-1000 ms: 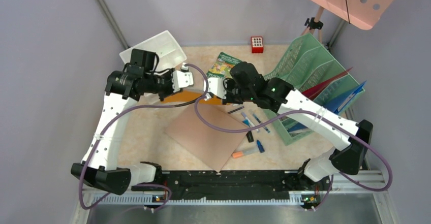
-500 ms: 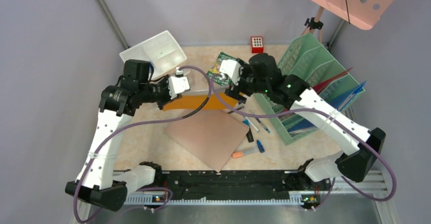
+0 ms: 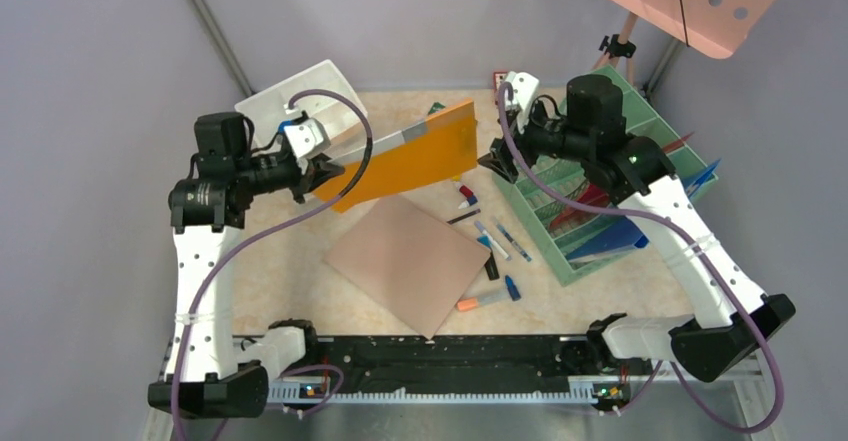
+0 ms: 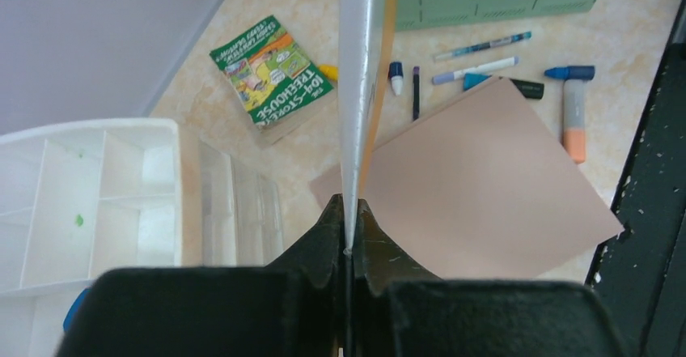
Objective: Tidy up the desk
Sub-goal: Place the folder in the storage box.
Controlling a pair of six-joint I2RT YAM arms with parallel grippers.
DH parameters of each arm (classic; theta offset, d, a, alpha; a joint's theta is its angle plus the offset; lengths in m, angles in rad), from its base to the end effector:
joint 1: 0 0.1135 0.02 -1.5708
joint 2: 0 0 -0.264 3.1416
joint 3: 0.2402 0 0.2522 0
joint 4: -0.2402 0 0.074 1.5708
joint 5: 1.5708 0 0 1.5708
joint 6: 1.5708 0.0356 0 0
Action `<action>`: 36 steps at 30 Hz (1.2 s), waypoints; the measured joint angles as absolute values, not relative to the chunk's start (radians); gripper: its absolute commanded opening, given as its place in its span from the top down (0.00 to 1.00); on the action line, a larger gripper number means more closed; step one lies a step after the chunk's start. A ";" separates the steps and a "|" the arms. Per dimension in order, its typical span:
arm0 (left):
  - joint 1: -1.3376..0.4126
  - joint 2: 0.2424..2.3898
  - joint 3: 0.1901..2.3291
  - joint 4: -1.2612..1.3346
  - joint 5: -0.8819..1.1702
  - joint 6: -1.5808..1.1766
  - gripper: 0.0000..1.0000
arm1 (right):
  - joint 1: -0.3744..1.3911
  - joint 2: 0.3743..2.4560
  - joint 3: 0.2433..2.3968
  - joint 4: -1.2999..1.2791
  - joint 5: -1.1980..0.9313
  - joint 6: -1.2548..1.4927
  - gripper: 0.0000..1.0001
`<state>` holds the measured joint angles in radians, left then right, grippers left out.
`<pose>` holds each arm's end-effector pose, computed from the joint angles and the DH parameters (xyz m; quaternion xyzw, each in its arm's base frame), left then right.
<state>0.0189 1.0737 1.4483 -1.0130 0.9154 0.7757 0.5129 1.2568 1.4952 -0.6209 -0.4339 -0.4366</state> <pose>0.1775 -0.0249 0.4340 0.4806 0.6713 -0.2080 0.5246 0.2200 0.1411 0.4411 -0.4771 0.6646 0.1991 0.5395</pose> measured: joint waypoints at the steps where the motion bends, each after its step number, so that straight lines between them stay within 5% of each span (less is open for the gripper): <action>1: 0.025 1.072 1.447 -0.998 0.936 0.761 1.00 | 0.512 1.257 1.494 -0.619 -0.459 -0.428 0.15; 18: 0.030 1.023 1.391 -0.953 1.122 0.687 1.00 | 0.486 1.294 1.487 -0.595 -0.652 -0.399 0.20; 23: 0.030 1.023 1.388 -0.950 1.139 0.683 1.00 | 0.486 1.297 1.438 -0.601 -0.759 -0.426 0.49; 28: 0.030 1.024 1.364 -0.936 1.148 0.670 1.00 | 0.486 1.295 1.415 -0.637 -0.805 -0.457 0.98; 33: 0.029 1.024 1.337 -0.895 1.168 0.655 1.00 | 0.486 1.272 1.415 -0.687 -0.813 -0.480 1.00; 36: 0.027 1.028 1.325 -0.882 1.181 0.656 0.64 | 0.486 1.261 1.416 -0.712 -0.809 -0.490 1.00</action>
<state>0.0265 1.0279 1.3251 -0.8822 1.1809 0.6556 0.4858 1.2610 1.4158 -0.7116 -0.8089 -0.4896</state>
